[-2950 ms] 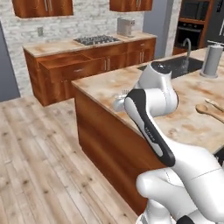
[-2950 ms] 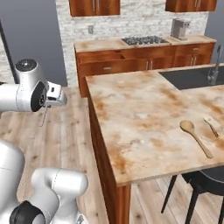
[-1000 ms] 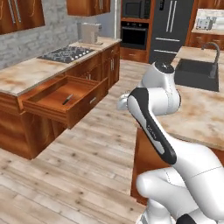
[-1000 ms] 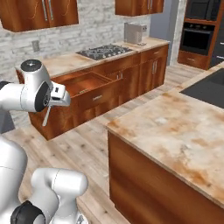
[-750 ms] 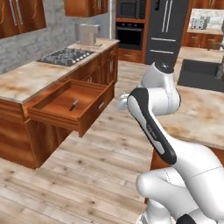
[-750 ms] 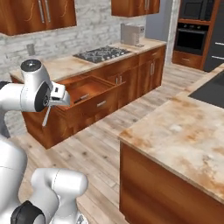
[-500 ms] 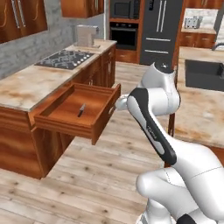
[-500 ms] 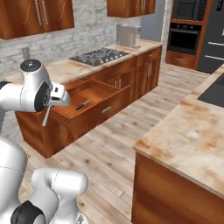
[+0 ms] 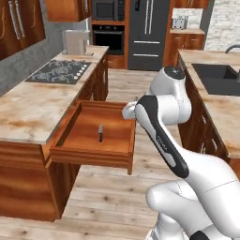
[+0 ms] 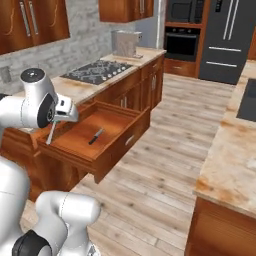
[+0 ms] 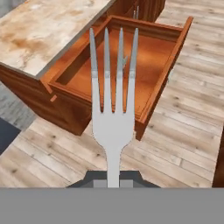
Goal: Pick up the metallic utensils from the counter and place them in the open drawer. Make sure not to pick up any wooden utensils.
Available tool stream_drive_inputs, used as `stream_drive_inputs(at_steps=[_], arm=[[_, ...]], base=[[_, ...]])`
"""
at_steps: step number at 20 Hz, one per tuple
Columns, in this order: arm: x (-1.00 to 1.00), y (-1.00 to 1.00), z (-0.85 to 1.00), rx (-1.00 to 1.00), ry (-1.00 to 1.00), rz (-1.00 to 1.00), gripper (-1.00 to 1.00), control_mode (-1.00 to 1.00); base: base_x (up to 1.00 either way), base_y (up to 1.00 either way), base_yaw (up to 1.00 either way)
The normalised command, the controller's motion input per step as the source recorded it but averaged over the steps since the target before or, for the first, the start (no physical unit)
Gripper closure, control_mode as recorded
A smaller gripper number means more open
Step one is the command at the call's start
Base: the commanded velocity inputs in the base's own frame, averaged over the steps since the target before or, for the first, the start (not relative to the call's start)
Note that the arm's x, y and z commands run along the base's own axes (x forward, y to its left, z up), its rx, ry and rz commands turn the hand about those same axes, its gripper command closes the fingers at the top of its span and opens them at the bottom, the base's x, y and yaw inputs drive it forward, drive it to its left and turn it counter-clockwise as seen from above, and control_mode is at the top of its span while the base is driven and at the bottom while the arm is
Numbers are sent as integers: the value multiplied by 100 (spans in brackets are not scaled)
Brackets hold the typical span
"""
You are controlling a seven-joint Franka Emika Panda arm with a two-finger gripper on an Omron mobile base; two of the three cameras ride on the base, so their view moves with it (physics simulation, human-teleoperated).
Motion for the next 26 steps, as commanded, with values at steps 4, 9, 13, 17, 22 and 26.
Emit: stream_drive_inputs(at_steps=[4,9,13,17,22,26], arm=[[0,0,0,0,0,0,100,100],[0,0,0,0,0,0,100,100],[0,0,0,0,0,0,100,100],[0,0,0,0,0,0,100,100],[0,0,0,0,0,0,100,100],[0,0,0,0,0,0,100,100]], base=[[78,86,-46],[41,33,-44],[0,4,-16],[1,23,-12],[8,55,-19],[17,56,-20]])
